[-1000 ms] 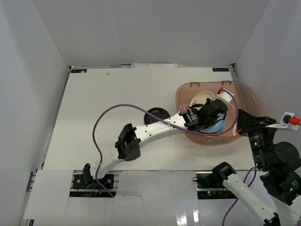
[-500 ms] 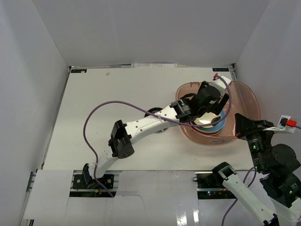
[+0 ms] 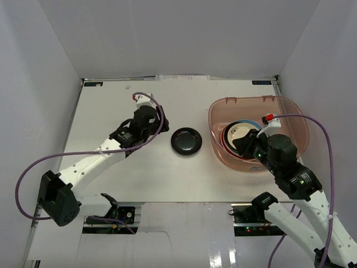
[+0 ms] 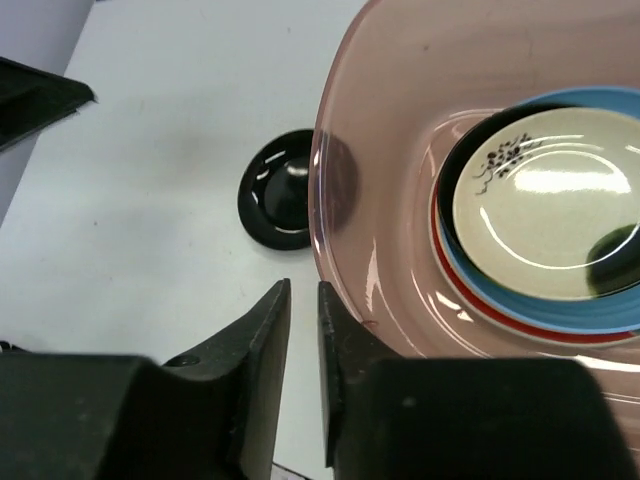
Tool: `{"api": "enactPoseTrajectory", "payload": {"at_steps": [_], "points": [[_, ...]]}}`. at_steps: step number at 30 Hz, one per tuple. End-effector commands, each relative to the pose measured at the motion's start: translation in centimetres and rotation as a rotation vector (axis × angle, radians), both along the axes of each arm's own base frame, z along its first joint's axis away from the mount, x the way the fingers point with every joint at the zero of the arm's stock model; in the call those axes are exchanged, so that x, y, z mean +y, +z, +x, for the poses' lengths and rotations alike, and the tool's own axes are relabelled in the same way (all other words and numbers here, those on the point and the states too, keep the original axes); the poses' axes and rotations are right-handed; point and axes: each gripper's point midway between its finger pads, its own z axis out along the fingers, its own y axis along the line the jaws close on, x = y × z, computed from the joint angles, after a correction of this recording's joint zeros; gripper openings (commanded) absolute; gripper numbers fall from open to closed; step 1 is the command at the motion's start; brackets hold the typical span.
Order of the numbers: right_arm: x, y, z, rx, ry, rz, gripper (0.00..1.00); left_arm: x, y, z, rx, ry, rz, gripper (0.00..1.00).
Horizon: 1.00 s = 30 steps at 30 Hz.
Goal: Place the plates into the plastic bin on the countertop
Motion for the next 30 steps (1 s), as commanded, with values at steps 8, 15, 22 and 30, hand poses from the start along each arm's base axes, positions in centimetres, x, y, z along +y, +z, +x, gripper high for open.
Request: {"api": "enactPoseTrajectory", "payload": {"at_steps": [8, 15, 22, 30], "points": [[2.4, -0.3, 0.1, -0.023, 0.127, 0.006, 0.39, -3.5, -14.0, -0.5, 0.336, -0.175, -0.030, 0.72], [2.3, -0.5, 0.4, -0.023, 0.126, -0.020, 0.39, -3.3, -20.0, 1.2, 0.446, -0.157, -0.013, 0.63], [2.7, -1.6, 0.3, -0.006, 0.139, -0.009, 0.38, -4.3, -20.7, 2.0, 0.414, -0.185, -0.051, 0.34], [3.0, -0.9, -0.2, -0.012, 0.159, 0.027, 0.37, -4.3, -21.1, 2.2, 0.415, -0.156, -0.071, 0.00]]}}
